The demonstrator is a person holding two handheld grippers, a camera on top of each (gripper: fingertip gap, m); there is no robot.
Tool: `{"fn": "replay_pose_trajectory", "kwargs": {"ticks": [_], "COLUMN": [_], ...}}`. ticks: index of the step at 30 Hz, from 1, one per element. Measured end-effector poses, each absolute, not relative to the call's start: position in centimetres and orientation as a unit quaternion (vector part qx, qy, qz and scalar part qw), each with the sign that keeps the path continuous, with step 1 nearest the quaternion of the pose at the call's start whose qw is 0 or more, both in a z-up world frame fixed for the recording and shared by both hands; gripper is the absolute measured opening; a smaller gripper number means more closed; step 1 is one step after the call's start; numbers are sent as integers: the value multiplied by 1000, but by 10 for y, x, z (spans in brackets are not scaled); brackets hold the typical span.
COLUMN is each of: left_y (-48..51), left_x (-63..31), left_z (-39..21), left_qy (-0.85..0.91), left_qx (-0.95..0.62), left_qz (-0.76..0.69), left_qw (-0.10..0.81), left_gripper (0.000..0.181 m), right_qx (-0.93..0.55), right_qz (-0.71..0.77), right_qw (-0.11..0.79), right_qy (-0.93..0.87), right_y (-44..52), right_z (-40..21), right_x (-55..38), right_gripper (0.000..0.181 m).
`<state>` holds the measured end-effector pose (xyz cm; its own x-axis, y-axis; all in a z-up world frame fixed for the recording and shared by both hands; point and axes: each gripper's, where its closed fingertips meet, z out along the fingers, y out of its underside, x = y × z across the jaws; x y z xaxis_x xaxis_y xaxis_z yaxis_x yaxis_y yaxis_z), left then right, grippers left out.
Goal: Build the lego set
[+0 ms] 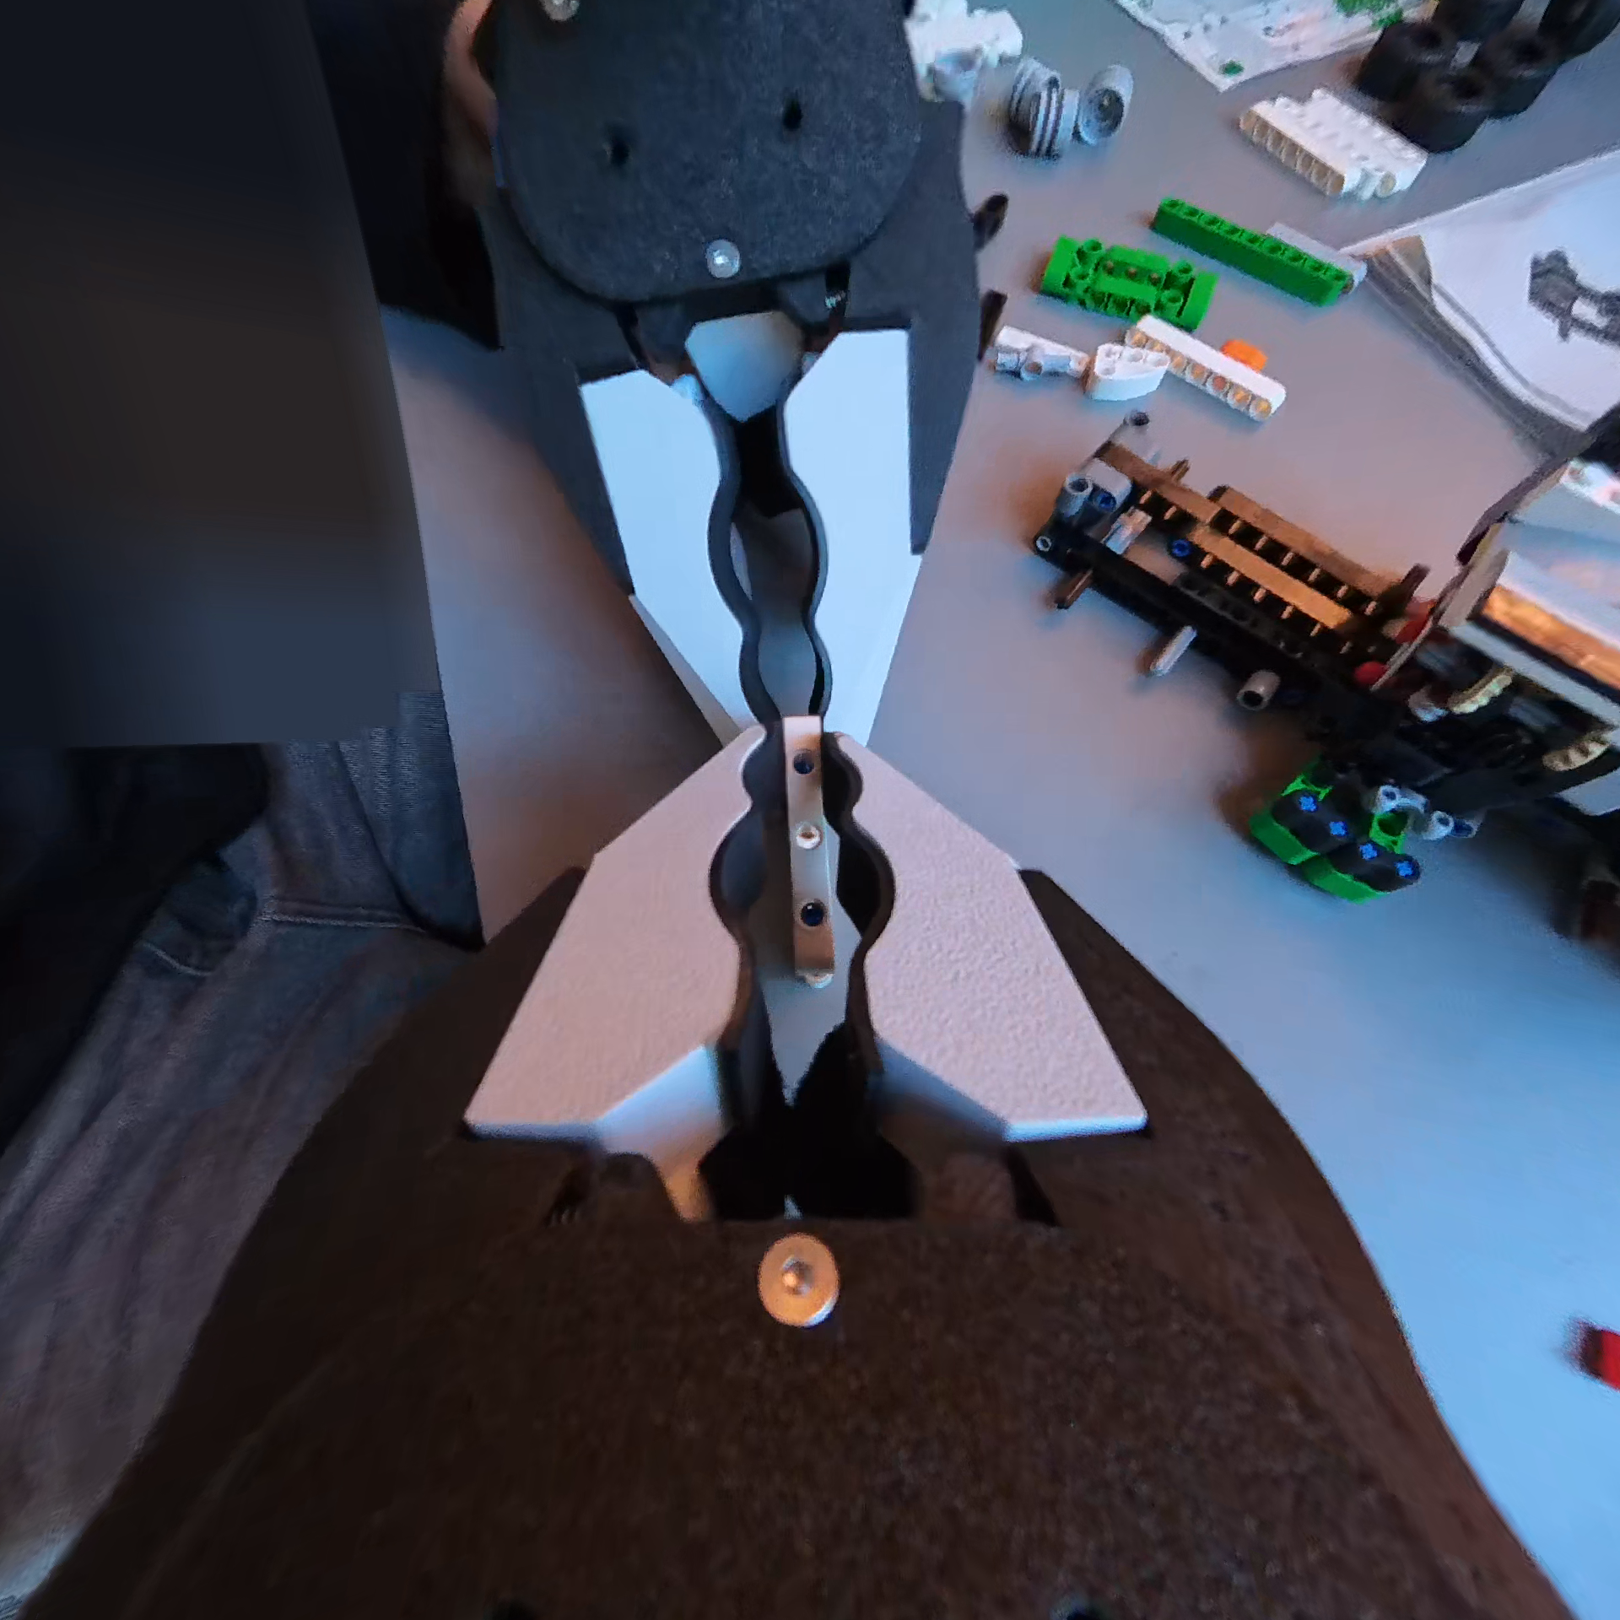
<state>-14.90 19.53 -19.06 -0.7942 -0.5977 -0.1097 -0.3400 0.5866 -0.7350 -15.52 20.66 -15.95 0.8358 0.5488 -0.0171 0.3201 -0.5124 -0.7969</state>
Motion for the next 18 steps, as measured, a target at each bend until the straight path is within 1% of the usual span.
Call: {"fn": "replay_pose_trajectory", "kwargs": {"ticks": [1, 12, 18], "left_y": [195, 193, 193], "left_x": [-149, -147, -147], "left_z": [-191, -191, -191], "left_qy": [873, 870, 870], "left_qx": [-268, -278, -281], "left_qz": [-366, -367, -369], "left_qw": [179, 174, 169], "left_gripper": [7, 6, 7], "right_qx": [-864, -879, -890], "right_qz": [138, 131, 102], "right_qw": [417, 392, 356], "right_qy": [-246, -238, -265], "right_y": [206, 202, 202], "right_z": [-160, -162, -164], "right_x": [-155, -154, -153], "right_gripper": [6, 7, 7]}}
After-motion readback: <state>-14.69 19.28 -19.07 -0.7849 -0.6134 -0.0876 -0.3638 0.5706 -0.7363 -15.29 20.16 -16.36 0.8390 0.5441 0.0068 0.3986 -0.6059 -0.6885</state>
